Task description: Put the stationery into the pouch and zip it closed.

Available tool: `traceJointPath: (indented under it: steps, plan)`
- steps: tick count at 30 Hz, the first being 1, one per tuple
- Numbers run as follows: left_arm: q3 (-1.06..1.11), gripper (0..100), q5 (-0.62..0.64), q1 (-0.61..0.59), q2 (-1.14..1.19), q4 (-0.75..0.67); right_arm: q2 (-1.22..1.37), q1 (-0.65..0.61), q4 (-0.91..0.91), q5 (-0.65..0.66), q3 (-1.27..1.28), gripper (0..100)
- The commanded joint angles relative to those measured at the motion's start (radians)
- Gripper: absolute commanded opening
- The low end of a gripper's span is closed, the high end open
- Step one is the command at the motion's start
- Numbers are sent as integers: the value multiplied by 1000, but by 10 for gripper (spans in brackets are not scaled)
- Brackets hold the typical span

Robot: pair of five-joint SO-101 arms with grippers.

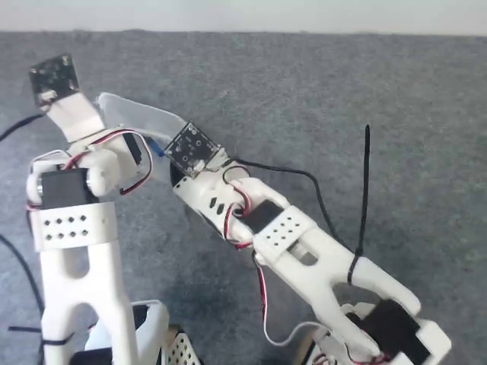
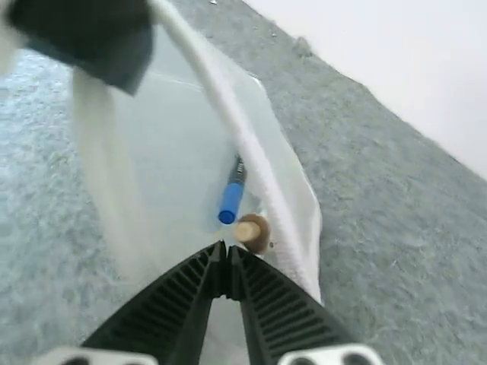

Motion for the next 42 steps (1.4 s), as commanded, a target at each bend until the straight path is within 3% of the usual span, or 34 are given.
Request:
traceJointPath:
  steps: [1,10,21,28,35,42]
  plan:
    - [-28,12,-3,5,-34,-21,-25,42,81,12,-52,28]
    - [-28,12,-3,3,-34,-21,-343,19,406,5,-44,28]
    - [-33,12,0,-48,-34,-29,-435,33,631,3,-44,32]
    - [-33,12,0,-58,-34,-29,-437,28,519,3,60,37]
    - [-33,12,0,-58,-34,-29,-432,5,429,5,172,192]
    - [-33,12,0,-58,-34,-29,-430,-2,426,3,180,206]
